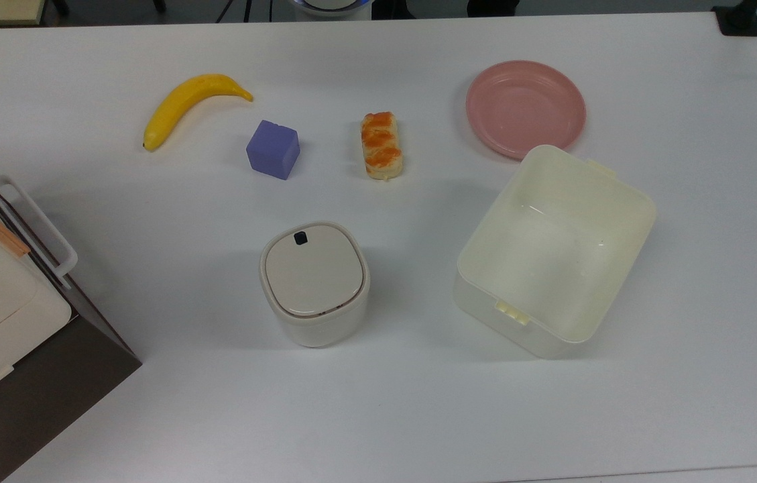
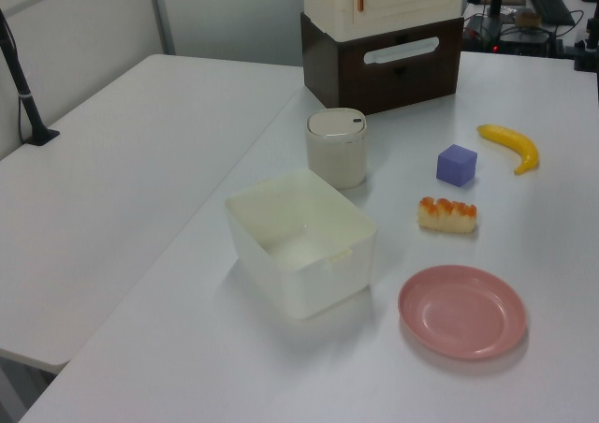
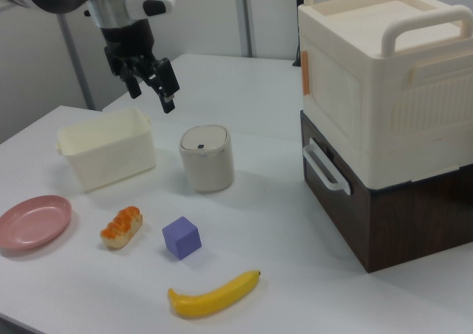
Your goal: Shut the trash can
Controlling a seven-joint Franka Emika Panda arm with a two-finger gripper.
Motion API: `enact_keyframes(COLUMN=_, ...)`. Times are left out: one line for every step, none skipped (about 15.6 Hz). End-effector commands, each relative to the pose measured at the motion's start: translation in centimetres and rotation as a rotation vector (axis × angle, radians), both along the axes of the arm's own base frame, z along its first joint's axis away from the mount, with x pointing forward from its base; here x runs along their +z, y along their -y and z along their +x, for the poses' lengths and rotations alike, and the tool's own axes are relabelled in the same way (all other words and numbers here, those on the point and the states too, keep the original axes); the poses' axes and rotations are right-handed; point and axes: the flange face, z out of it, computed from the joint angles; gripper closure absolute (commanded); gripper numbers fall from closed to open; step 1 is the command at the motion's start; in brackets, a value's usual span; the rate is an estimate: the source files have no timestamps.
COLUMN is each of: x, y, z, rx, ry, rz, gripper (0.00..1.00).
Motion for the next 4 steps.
enact_keyframes(x=-0.47, y=-0.4, z=0.24, rx=0.023, ry=0.017, rz=0.016, gripper=0.0)
enact_keyframes(x=-0.29, y=-0.25, z=-0.19, rx=0.021, ry=-0.003, rz=0.024, gripper=0.0)
enact_keyframes(x=-0.19, y=-0.07, z=-0.42, rx=0.018, ry=-0.021, rz=0.027, gripper=0.0)
enact_keyframes(x=-0.22, y=-0.07, z=-0.41, rx=0.017, ry=-0.024, rz=0.028, gripper=0.0)
